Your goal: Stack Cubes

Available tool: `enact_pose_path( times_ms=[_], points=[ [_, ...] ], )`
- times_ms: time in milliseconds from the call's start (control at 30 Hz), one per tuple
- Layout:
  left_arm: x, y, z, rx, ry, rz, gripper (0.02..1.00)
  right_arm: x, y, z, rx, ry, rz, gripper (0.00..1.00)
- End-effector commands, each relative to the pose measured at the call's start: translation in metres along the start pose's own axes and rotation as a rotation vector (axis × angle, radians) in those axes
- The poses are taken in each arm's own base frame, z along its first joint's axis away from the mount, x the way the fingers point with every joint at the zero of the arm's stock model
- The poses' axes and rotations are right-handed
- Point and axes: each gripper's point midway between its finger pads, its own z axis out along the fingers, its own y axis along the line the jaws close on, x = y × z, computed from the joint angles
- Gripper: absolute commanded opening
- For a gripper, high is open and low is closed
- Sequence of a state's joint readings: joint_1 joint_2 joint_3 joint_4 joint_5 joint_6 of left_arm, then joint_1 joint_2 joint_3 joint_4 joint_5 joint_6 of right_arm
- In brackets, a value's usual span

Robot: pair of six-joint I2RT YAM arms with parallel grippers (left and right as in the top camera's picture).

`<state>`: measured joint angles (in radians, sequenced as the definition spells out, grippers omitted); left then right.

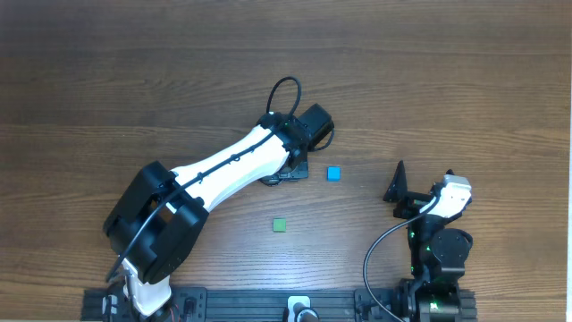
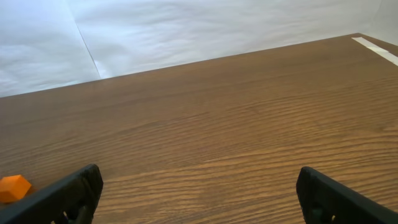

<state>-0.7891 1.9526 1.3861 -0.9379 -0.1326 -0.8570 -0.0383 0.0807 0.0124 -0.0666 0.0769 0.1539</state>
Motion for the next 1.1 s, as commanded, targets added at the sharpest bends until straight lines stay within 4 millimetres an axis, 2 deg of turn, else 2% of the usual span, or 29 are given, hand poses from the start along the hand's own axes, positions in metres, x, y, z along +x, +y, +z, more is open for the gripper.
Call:
enact_pose_path(
  times_ms=[33, 233, 567, 1100],
  points=[
    [-0.0042, -0.0005, 0.002, -0.013, -0.018, -0.014, 0.053, 0.003, 0.0005, 0.0003, -0.005, 0.006, -0.002, 0.991],
    [-0.0062, -0.0028, 0.0019, -0.003, -0.027, -0.015, 0.066, 0.003, 0.0005, 0.0003, -0.005, 0.006, -0.002, 0.993],
    [-0.0067, -0.0035, 0.0019, -0.001, -0.028, -0.016, 0.143, 0.0032, 0.0005, 0.0003, -0.004, 0.006, -0.002, 0.991],
    [-0.0069, -0.0049, 0.0022, 0.006, -0.029, -0.017, 0.314, 0.0031, 0.0005, 0.0003, -0.004, 0.006, -0.002, 0.991]
  ],
)
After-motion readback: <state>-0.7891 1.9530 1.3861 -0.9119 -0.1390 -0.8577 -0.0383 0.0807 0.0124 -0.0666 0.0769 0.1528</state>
